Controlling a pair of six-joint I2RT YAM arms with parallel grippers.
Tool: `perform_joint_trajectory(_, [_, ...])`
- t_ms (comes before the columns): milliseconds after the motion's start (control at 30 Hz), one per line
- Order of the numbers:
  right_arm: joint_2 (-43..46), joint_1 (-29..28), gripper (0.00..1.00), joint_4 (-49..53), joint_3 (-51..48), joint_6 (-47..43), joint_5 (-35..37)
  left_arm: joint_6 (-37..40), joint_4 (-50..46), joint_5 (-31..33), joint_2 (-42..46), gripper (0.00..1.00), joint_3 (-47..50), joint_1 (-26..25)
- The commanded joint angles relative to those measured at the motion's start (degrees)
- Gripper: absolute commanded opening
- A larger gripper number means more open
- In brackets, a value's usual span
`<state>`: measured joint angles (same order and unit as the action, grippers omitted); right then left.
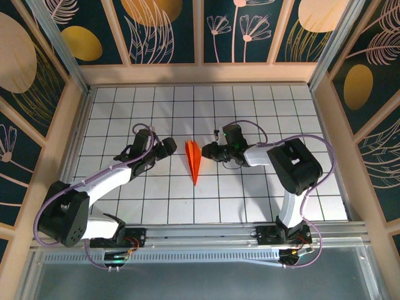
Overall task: Fold a paper plane with a square sheet of paper (fold left side to right side)
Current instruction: Turn over the paper plane at the center of the table, then move the paper plane to the center of the table.
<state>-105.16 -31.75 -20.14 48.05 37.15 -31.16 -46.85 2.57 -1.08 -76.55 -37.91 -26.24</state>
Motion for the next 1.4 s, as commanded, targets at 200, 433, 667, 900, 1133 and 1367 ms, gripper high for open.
perform_joint_trajectory(200, [9.0,-1.0,0.45,19.2,5.8,-6.9,9.4,-0.9,1.7,3.0,3.4,0.80,2.2,0.3])
perform_joint_trajectory(433, [9.0,-5.7,0.52,31.1,10.0,-6.1,8.9,-0.2,0.6,7.5,8.0,0.81,4.0,0.3])
perform_joint_trajectory(667, [6.2,-9.2,0.54,28.6,9.6,-1.5,7.3,1.0,-0.6,8.5,8.8,0.81,4.0,0.4])
perform_joint_trajectory(900, [3.5,-9.8,0.56,29.2,11.1,-1.2,7.7,1.7,-1.0,8.6,8.5,0.82,3.6,0.3])
perform_joint_trajectory(1133, [2.5,-9.9,0.55,29.4,12.2,-1.5,7.3,2.2,-1.2,9.1,8.4,0.82,3.4,0.3])
perform_joint_trajectory(1367, [1.7,-10.2,0.48,29.2,12.7,-1.3,6.5,2.7,-1.7,9.1,7.9,0.82,3.0,0.3])
